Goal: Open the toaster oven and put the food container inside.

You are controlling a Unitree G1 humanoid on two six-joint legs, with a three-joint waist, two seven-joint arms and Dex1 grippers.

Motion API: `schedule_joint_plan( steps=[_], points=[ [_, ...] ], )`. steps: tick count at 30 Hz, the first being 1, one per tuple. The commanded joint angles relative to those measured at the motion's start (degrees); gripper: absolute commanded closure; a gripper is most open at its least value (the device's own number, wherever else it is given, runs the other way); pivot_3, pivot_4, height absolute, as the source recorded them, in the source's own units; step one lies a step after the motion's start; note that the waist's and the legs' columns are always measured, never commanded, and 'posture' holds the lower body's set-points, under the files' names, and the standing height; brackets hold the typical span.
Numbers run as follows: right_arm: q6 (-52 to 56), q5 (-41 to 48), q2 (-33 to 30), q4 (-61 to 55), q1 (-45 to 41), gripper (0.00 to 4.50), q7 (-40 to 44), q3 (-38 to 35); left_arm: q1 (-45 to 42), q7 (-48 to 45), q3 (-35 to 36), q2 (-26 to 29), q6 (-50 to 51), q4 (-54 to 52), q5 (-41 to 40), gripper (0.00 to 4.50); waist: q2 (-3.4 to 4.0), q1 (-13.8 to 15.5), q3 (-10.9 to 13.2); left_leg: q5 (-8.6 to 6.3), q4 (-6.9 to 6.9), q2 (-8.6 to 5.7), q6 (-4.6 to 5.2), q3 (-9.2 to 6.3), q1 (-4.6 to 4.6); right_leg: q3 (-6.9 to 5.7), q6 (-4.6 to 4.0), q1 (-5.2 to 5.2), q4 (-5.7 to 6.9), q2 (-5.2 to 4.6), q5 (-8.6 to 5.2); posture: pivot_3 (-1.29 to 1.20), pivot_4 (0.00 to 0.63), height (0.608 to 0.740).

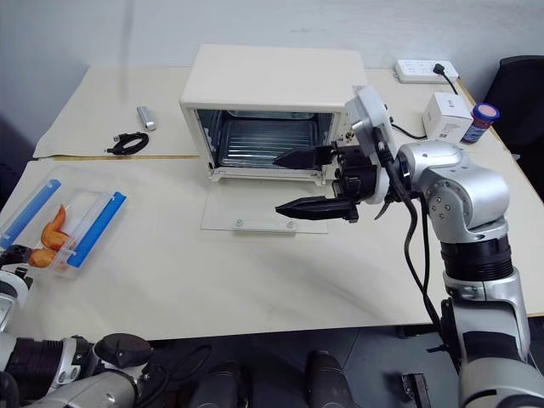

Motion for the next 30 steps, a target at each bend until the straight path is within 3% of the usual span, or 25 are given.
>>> schedule_joint_plan(
  steps=[1,8,11,16,23,27,30],
  points=[
    [0.62,1.47,-1.76,-3.12,0.58,0.0,-0.77,-3.22,-1.51,1.19,-0.02,3.03,-0.54,3.05,2.34,1.49,-0.01,-0.01,0.0,0.0,0.0,0.01,-0.01,0.0,0.0,-0.01,0.0,0.0,0.0,0.01,0.0,0.0,0.15,0.74],
    [1.74,2.06,-2.23,-5.05,1.86,0.0,-2.69,-4.55,-1.55,1.29,-0.44,4.17,-0.54,4.97,4.33,3.7,-0.03,-0.19,-0.02,-0.02,-0.05,0.03,-0.06,0.06,0.04,0.0,-0.01,-0.05,0.01,-0.02,-0.01,0.0,0.15,0.74],
    [2.12,2.34,-2.35,-5.5,2.13,0.0,-3.26,-4.76,-0.01,0.57,-1.62,4.91,-0.54,5.18,4.29,4.42,-0.03,-0.15,-0.02,-0.02,-0.05,0.04,-0.07,0.09,0.05,-0.01,-0.02,-0.04,0.02,-0.01,-0.01,0.0,0.15,0.74],
    [3.3,2.62,-3.19,-5.48,2.62,0.0,-3.92,-5.05,6.44,-3.62,-6.24,8.5,-0.54,5.63,-0.28,4.47,-0.03,-0.33,-0.02,-0.04,-0.07,0.06,-0.1,0.08,0.05,0.0,-0.02,-0.07,0.01,-0.02,-0.01,0.0,0.15,0.74],
    [4.25,2.25,-6.89,-7.67,7.31,0.0,-5.43,-7.04,17.62,-14.37,-21.2,26.04,-0.54,5.76,-21.82,4.47,-0.24,-0.09,0.05,-0.06,-0.07,0.1,-0.13,-0.05,0.0,-0.01,-0.12,-0.15,0.03,-0.09,-0.07,0.0,0.15,0.74],
    [4.97,2.94,-7.87,-10.39,11.72,0.0,-8.12,-9.46,14.06,-16.07,-29.65,34.89,-0.54,9.77,-34.06,4.47,-0.26,0.28,0.04,-0.07,-0.06,-0.02,-0.06,-0.31,0.07,-0.01,-0.13,-0.09,0.04,-0.34,-0.07,0.0,0.15,0.74],
    [6.17,4.12,-8.49,-13.71,16.38,0.0,-10.99,-12.37,5.66,-14.93,-39.13,37.03,-0.54,14.01,-39.92,4.47,-0.28,0.34,0.03,-0.05,-0.05,-0.13,0.01,-0.38,0.01,-0.07,-0.12,-0.08,0.06,-0.4,-0.07,0.0,0.15,0.74]
  ],
)
